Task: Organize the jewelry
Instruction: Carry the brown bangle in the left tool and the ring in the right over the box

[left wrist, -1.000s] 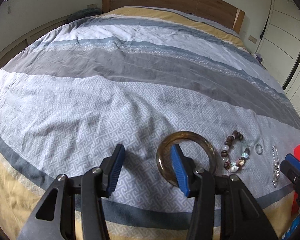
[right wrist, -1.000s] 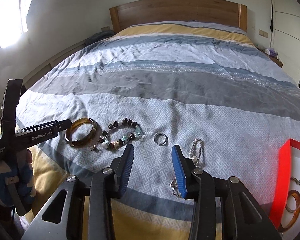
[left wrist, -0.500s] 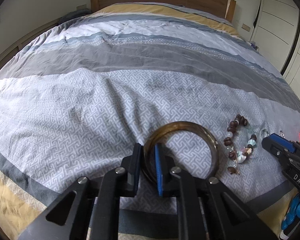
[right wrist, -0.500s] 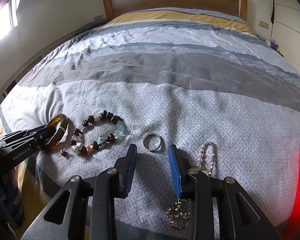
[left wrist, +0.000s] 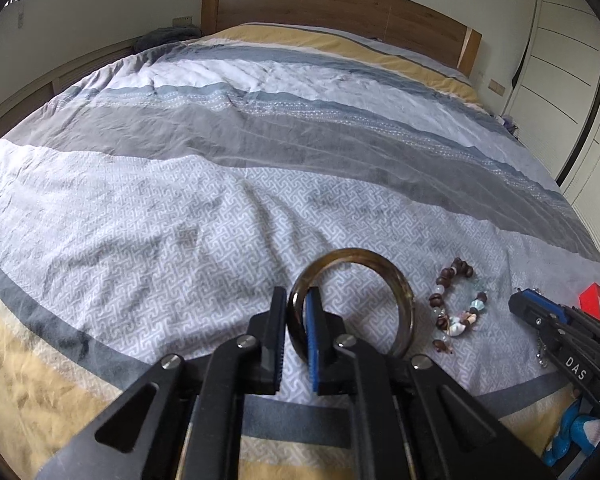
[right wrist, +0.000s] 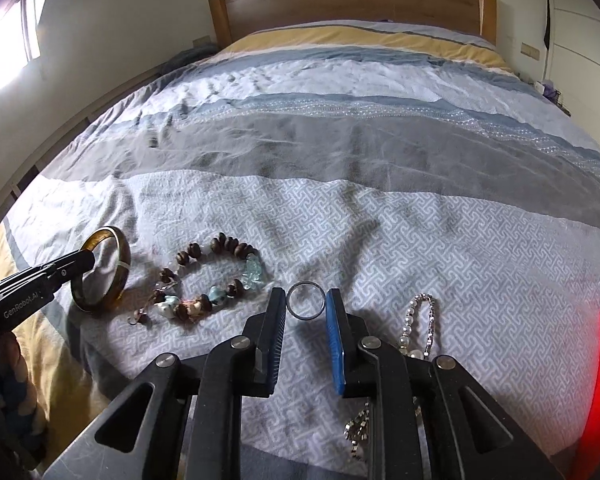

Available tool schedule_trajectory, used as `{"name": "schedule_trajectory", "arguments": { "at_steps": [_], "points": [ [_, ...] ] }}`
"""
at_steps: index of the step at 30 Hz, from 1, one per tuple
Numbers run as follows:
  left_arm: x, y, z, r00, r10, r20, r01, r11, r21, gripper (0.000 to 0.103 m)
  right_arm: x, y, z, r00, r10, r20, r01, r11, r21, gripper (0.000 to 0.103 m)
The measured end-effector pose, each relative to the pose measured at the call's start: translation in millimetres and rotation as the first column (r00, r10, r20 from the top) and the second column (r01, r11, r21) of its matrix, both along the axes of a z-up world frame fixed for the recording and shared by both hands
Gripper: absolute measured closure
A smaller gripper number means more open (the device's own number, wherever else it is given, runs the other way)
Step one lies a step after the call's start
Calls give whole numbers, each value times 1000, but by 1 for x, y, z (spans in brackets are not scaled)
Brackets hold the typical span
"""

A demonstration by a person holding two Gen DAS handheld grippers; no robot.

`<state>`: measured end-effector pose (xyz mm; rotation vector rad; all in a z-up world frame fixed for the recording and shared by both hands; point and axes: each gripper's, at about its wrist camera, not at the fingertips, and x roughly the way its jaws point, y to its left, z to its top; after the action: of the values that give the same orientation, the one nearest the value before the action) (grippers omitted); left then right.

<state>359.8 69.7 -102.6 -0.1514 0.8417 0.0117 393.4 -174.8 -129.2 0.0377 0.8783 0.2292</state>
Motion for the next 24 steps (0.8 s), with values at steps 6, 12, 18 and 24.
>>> {"name": "schedule_trajectory", "arguments": {
  "at_steps": [6,12,18,24],
  "points": [
    [-33,-4,32,1000,-2,14,2,1000,11,95,-34,3,39,999,22,41,-23,999,37,83],
    [-72,-19,74,998,-38,46,37,999,23,95,-77,-10,81,997,10,82,-14,999,52,83],
    [-100,-61,104,991,-119,64,119,993,7,95,-126,-59,115,991,-70,112,66,997,41,83],
    [-109,-143,114,964,-262,52,263,965,-15,95,-170,-141,122,978,-178,109,182,983,-25,83]
  ]
}}
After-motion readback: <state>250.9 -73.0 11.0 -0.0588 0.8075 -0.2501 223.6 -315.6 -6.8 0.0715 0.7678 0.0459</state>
